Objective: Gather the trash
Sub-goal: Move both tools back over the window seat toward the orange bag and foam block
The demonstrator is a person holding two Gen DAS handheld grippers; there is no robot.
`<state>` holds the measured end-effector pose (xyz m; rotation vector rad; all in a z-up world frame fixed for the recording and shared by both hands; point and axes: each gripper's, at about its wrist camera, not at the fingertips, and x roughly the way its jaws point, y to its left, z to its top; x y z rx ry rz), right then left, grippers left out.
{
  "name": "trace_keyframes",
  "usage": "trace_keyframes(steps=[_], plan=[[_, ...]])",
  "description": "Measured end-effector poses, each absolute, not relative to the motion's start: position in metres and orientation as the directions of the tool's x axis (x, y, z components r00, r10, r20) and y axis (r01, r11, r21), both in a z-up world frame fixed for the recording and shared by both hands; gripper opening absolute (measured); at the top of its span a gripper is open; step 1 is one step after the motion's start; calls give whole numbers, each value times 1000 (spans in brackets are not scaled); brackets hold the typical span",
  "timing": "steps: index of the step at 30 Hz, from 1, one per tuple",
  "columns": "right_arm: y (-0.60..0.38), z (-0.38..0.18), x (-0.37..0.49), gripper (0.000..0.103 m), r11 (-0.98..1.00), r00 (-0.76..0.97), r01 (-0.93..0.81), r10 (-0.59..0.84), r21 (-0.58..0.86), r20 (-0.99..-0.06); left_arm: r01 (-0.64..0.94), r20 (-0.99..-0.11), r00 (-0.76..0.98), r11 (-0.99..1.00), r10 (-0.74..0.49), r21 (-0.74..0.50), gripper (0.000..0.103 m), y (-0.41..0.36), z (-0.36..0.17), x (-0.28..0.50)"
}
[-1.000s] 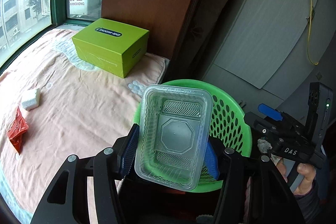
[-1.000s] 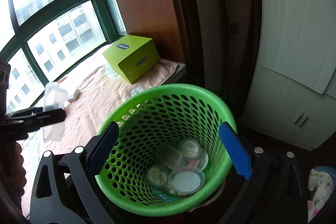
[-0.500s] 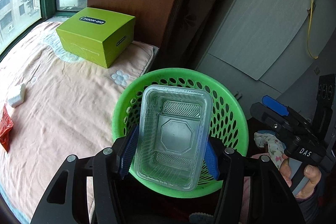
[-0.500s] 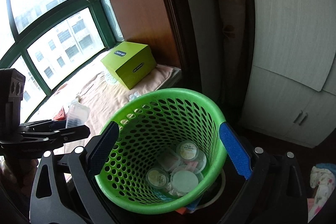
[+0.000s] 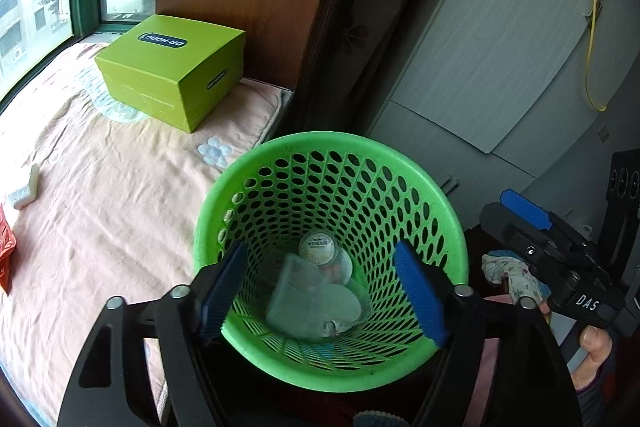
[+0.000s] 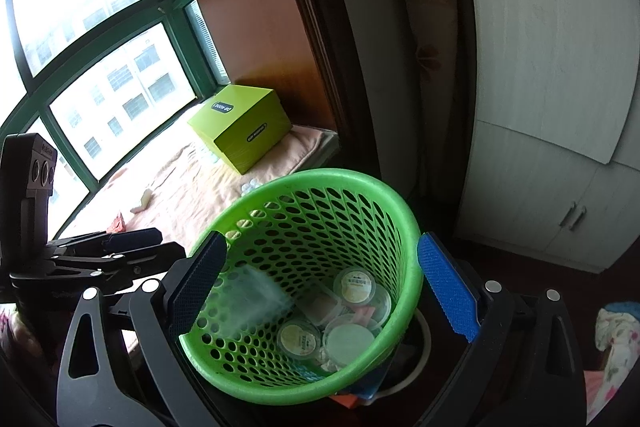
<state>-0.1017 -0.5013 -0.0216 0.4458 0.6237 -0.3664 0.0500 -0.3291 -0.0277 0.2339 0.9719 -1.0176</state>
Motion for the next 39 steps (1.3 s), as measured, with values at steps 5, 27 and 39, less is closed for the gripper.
trace_keyframes(steps=[5,27,39], plan=[[-496,-22,-98,95,850,757,442,-183,285,-627,778,-775,201,578,-599,-245,79,-316,-27,57],[-430,-12,-30,95,922,777,273,-43,274,-628,557,-793,454,824,-407,-104,79,-186,-31,151],[-389,-11,23,95,939,763,192,40,286,-645,481,-828,486,877,-280,-14,81,-110,-59,225]])
